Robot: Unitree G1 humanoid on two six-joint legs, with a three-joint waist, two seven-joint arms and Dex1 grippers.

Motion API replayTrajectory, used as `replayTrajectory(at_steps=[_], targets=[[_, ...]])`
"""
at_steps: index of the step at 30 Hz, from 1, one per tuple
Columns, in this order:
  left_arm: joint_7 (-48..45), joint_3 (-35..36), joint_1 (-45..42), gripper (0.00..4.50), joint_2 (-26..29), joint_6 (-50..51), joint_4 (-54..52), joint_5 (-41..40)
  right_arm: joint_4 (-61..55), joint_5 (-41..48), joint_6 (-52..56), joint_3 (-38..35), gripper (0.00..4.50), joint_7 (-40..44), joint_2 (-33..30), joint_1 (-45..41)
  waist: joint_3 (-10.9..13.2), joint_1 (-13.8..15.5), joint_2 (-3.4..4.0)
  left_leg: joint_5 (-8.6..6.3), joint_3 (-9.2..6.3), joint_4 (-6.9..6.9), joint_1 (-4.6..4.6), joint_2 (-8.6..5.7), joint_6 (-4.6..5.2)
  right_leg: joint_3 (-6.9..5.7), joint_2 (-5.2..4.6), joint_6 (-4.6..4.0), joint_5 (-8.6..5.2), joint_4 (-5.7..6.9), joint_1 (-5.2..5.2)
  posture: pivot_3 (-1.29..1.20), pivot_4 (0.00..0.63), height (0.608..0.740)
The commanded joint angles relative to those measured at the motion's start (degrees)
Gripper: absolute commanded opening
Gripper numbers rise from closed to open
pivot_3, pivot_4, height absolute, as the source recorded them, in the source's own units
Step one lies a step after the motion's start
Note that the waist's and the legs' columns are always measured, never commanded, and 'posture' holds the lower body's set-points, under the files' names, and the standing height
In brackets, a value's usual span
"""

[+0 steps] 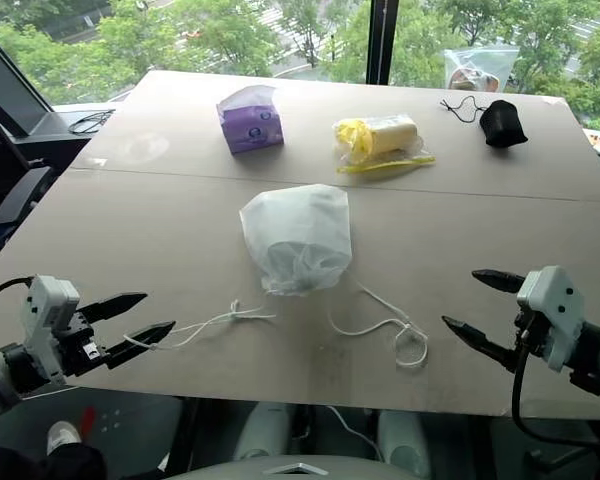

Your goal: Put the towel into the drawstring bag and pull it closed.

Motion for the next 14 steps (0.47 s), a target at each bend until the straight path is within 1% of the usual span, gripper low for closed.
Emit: replayTrajectory(at_steps=[1, 3, 4, 9, 14], targets=[[-6.3, 0.0, 6.9, 4.47, 1.4, -3.0, -2.9, 1.9, -1.3, 1.3, 0.3, -0.1, 4.50, 0.3, -0.8, -1.0, 0.0, -0.1, 0.01, 0.00, 0.01, -0.04, 0.00, -0.02, 0.00, 0.01, -0.03, -0.02, 0.01, -0.02, -0.01, 0.00, 0.150, 0.740], [-4.5, 3.3, 4.4, 4.47, 0.0, 2.1, -5.4, -6.4, -1.9, 2.9, 1.4, -0.2, 4.50, 0.2, -0.8, -1.8, 0.0, 0.3, 0.12, -0.01, 0.00, -0.11, -0.03, -0.03, 0.01, 0.00, -0.09, -0.03, 0.01, -0.13, -0.01, 0.00, 0.150, 0.740], [-4.2, 4.3, 3.6, 4.47, -0.1, 3.1, -5.8, -8.0, -2.1, 3.4, 1.6, -0.1, 4.50, 0.2, -0.7, -2.2, 0.0, 0.9, 0.15, -0.01, -0.04, -0.10, -0.04, -0.04, 0.01, -0.02, -0.12, -0.01, 0.00, -0.12, -0.01, 0.00, 0.150, 0.740], [-2.6, 8.1, 0.6, 4.47, -0.7, 5.7, -5.7, -11.4, -2.6, 2.9, 0.5, 1.1, 4.50, 0.1, -0.1, -2.7, 0.0, 1.5, 0.30, -0.01, -0.22, -0.10, -0.06, -0.09, 0.01, -0.15, -0.15, 0.01, -0.02, -0.10, 0.01, 0.00, 0.150, 0.740], [1.4, 10.1, -5.1, 4.47, -1.7, 6.7, -3.3, -13.2, -2.2, 1.8, -0.9, 2.3, 4.50, -0.2, 0.3, -2.8, 0.0, 1.5, 0.30, 0.00, -0.22, -0.10, -0.09, -0.16, 0.02, -0.17, -0.12, 0.01, -0.02, -0.11, 0.02, 0.00, 0.150, 0.740]])
